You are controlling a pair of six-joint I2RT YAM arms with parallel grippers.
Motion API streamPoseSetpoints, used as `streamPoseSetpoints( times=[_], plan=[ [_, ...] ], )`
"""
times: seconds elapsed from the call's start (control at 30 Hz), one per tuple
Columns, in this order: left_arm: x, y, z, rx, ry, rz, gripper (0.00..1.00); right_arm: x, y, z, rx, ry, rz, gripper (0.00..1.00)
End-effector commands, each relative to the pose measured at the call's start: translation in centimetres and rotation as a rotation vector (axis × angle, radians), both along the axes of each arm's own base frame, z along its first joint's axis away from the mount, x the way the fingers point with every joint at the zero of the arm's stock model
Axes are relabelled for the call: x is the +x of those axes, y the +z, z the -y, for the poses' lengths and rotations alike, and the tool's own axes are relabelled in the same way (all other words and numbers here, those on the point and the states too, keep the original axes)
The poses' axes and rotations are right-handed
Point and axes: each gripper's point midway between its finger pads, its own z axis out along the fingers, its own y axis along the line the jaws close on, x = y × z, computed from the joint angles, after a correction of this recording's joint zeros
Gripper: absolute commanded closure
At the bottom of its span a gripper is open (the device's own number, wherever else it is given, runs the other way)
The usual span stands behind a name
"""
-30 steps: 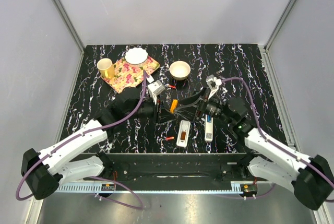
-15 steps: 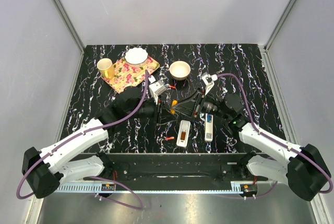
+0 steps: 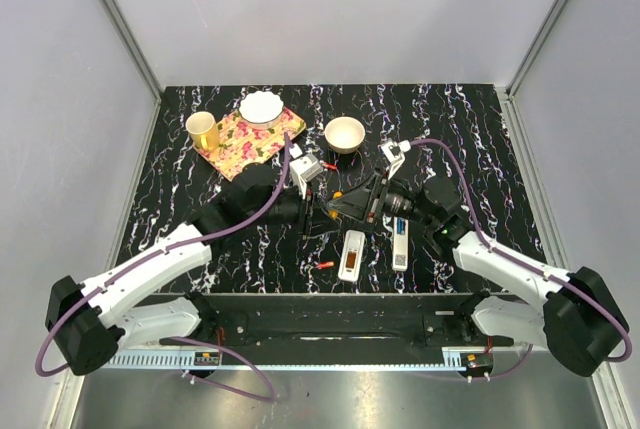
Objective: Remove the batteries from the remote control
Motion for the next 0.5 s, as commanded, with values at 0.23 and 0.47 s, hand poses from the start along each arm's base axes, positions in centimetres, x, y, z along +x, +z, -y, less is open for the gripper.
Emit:
streamPoseSetpoints(
  times=[0.23, 0.47],
  plan=[
    [1.6, 2.8, 0.0, -0.037, 0.058, 0.084, 0.76, 0.3, 1.8, 0.2, 0.018, -0.028, 0.057, 1.00],
    [4.9, 1.0, -2.3, 0.018, 0.281, 0.083, 0.08, 4.7, 0.1, 6.2, -0.077, -0.503, 0.064, 1.00]
  ],
)
